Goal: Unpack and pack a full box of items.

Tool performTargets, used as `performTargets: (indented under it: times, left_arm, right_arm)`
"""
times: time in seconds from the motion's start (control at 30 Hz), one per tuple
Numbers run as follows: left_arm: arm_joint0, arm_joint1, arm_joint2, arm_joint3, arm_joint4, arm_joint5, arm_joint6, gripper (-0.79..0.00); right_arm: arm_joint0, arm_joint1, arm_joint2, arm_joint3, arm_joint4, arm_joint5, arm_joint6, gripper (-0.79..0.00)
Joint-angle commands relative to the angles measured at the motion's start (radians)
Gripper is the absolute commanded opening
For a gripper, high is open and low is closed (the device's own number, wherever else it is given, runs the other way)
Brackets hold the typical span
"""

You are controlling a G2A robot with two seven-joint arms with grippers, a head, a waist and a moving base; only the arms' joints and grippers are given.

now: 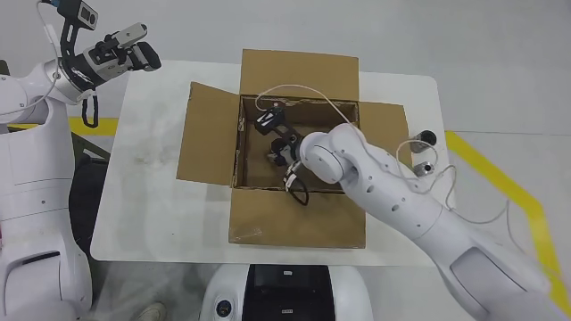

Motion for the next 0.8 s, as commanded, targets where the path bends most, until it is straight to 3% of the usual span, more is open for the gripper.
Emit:
performTargets:
  times: [0.0,0.13,0.23,0.47,0.53,0.63,0.77]
  left_arm:
    - [0.0,0.0,0.0,0.0,0.0,0.0,0.0,0.0]
    - [0.0,0.0,0.0,0.0,0.0,0.0,0.0,0.0]
    - [0.0,0.0,0.0,0.0,0.0,0.0,0.0,0.0]
    - [0.0,0.0,0.0,0.0,0.0,0.0,0.0,0.0]
    - [0.0,0.0,0.0,0.0,0.0,0.0,0.0,0.0]
    - [0.0,0.0,0.0,0.0,0.0,0.0,0.0,0.0]
    - [0.0,0.0,0.0,0.0,0.0,0.0,0.0,0.0]
  right_arm:
    - [0.003,-0.007,-0.004,0.019,-0.002,-0.002,-0.008,-0.785]
    - [0.01,-0.021,-0.009,0.052,-0.003,-0.002,-0.018,-0.773]
    - [0.013,-0.03,-0.011,0.067,-0.004,-0.005,-0.022,-0.665]
    - [0.015,-0.05,-0.014,0.104,-0.007,-0.011,-0.028,-0.576]
    - [0.015,-0.053,-0.013,0.108,-0.009,-0.013,-0.028,-0.499]
    - [0.013,-0.058,-0.009,0.114,-0.012,-0.015,-0.025,-0.302]
    - [0.004,-0.06,0.003,0.116,-0.02,-0.025,-0.024,-0.252]
